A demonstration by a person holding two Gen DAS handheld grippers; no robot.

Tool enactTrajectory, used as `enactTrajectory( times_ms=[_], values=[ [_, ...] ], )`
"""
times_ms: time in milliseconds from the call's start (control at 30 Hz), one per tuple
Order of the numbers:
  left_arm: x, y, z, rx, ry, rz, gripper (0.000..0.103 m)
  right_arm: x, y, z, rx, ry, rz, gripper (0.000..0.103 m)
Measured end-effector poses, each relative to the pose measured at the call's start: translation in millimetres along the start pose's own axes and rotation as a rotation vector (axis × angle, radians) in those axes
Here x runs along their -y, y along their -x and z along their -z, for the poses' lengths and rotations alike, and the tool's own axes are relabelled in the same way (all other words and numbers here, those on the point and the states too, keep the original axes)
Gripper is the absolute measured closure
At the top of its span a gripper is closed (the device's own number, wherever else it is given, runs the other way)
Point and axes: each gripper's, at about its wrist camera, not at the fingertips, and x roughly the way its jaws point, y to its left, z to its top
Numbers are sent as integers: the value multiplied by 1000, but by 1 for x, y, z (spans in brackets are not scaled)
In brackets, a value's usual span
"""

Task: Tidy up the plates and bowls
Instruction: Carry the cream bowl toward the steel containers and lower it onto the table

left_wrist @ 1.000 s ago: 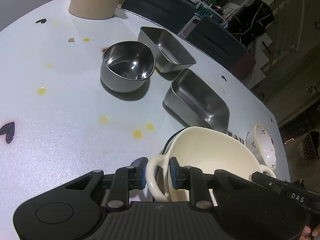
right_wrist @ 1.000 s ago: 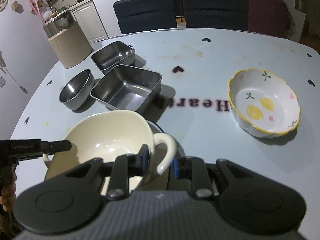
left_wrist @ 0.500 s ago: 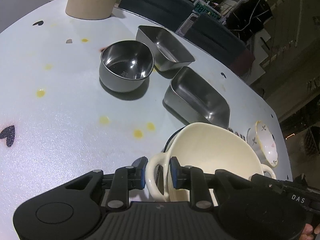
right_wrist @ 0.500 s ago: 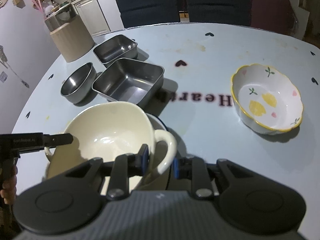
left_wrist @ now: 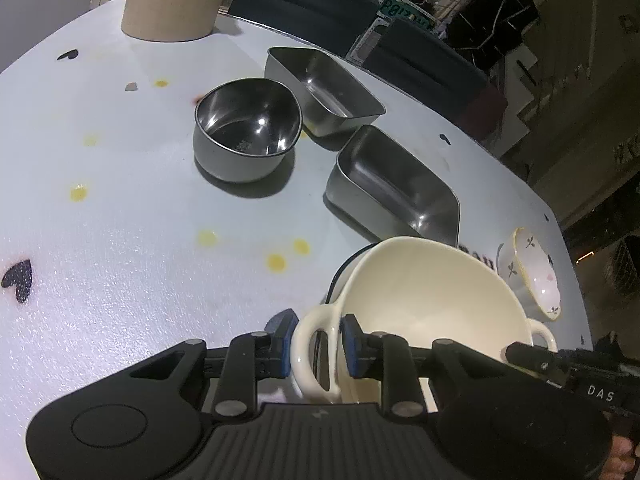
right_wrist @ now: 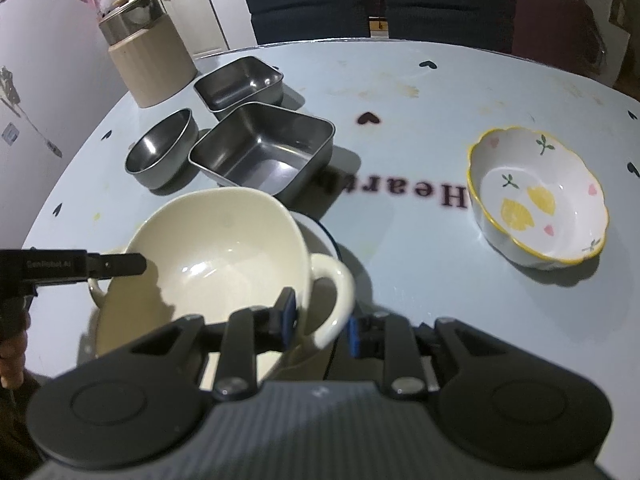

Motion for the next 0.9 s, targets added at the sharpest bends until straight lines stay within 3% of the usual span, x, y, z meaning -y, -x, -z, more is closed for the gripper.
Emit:
enactTrajectory(
  times_ms=[900],
  values=[
    [5, 2, 1, -3, -47, 1, 75, -6, -4, 3, -16, 69, 65, 64]
  ],
)
